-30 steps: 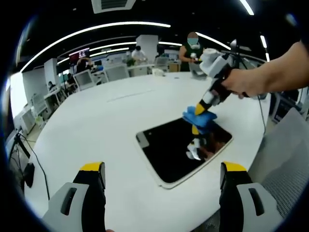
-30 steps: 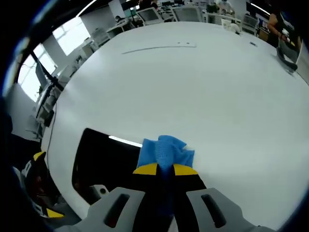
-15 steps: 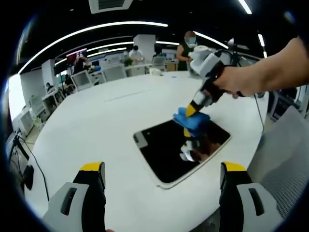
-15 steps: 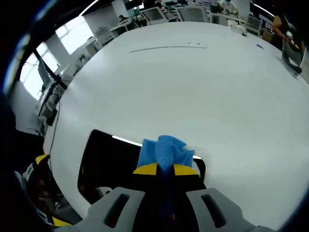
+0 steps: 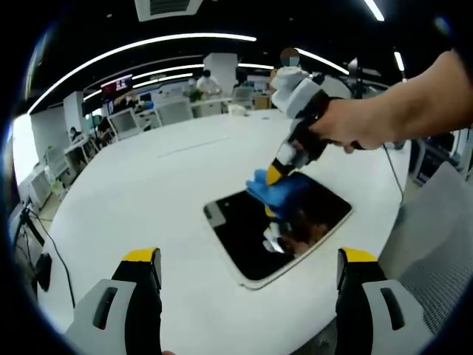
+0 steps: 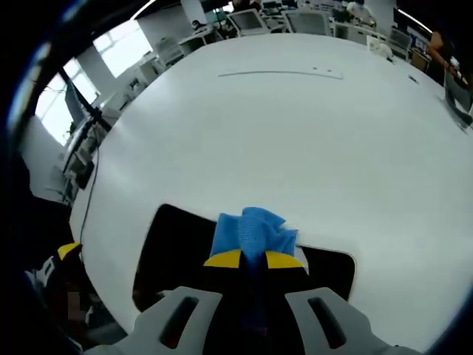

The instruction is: Wipe the mirror surface with the cleaning cloth until all visible marks leave the cleaned area.

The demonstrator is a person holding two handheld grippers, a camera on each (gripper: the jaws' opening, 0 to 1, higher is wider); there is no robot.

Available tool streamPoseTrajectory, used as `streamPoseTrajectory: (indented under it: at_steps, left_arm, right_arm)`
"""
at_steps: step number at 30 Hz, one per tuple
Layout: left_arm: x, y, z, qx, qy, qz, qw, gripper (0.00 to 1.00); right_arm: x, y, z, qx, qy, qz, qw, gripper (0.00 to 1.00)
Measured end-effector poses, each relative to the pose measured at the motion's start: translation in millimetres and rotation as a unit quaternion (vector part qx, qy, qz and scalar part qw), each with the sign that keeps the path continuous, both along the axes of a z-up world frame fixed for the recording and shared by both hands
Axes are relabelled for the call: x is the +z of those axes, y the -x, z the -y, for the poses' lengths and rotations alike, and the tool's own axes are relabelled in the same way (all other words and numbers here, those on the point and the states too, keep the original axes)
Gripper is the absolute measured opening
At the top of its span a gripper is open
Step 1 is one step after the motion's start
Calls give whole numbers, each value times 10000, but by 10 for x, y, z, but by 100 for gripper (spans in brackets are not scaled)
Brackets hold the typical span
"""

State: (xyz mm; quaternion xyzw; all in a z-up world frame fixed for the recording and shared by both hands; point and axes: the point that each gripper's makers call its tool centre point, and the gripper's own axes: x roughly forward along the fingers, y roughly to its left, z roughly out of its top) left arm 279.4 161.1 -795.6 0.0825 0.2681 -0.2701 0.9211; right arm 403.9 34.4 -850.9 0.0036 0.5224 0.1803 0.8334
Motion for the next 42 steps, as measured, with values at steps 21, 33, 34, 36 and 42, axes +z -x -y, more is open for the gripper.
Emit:
streamPoseTrajectory:
  at_steps: [21,33,34,36,42]
  left_arm:
    - [-2,7,6,-4,3,-11,10000,99]
    - [-3,1,0,-8,-6,-16,10000,99]
    - [-5,0,-1,-9,-9,-16,10000,99]
    - [-8,-4,-3,-9,-9,-15,10000,99]
    - [-14,-14,-14,14,1,-19,10000,99]
  right_arm:
    - [1,-57,-676,479,-45,-73,9988,5]
    - [31,-71,-946,681,-155,-35,9976,5]
    - [29,-75,-955,689,-155,-32,9975,5]
    - [16,-106,-993,707,-177,-36,9973,5]
    - [6,-118,-1041,814,-97,-21,9966,5]
